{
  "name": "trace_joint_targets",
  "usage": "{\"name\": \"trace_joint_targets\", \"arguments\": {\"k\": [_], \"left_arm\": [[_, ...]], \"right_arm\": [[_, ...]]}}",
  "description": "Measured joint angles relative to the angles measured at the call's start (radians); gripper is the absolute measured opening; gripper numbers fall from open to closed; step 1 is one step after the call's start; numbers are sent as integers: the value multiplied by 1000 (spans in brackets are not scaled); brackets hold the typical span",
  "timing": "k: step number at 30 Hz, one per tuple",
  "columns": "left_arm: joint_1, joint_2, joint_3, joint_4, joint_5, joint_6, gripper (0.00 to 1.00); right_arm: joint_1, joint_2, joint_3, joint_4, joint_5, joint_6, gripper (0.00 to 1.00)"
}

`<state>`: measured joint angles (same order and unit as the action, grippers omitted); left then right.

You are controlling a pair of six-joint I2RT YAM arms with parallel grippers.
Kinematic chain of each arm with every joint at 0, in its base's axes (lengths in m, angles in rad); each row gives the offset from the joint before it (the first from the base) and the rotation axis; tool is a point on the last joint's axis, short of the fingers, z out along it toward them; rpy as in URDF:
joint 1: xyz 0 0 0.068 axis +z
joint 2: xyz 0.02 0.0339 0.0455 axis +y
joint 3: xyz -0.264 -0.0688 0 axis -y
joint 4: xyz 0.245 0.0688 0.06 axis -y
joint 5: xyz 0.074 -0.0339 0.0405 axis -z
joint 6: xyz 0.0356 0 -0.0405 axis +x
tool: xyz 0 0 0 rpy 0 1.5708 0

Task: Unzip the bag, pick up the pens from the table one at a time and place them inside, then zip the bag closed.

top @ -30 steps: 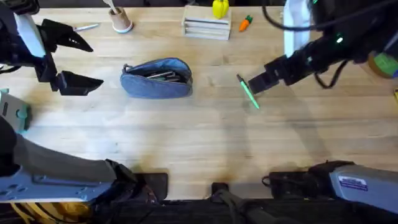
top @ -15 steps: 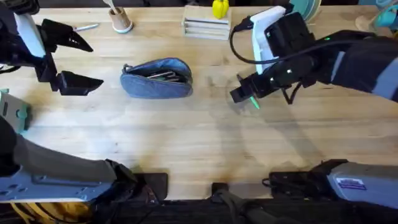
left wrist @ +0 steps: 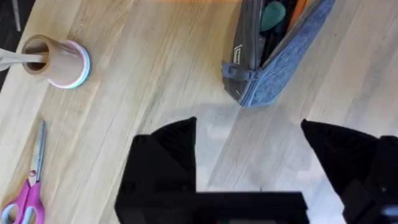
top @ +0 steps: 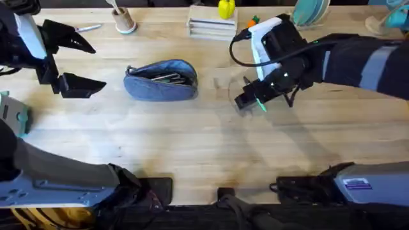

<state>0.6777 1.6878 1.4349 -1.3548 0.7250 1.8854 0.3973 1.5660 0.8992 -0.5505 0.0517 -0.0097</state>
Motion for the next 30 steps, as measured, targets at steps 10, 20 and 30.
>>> {"name": "trace_joint_targets", "arguments": {"k": [10,20,30], "left_arm": [[0,0,0,-7,0,0,992],[0,0,0,-7,0,0,993],[0,0,0,-7,0,0,993]], "right_arm": [[-2,35,29,30,20,3,59],[1,34,57,-13,-4,-23,43],[100,-27,222,234,-288,-299,34]]}}
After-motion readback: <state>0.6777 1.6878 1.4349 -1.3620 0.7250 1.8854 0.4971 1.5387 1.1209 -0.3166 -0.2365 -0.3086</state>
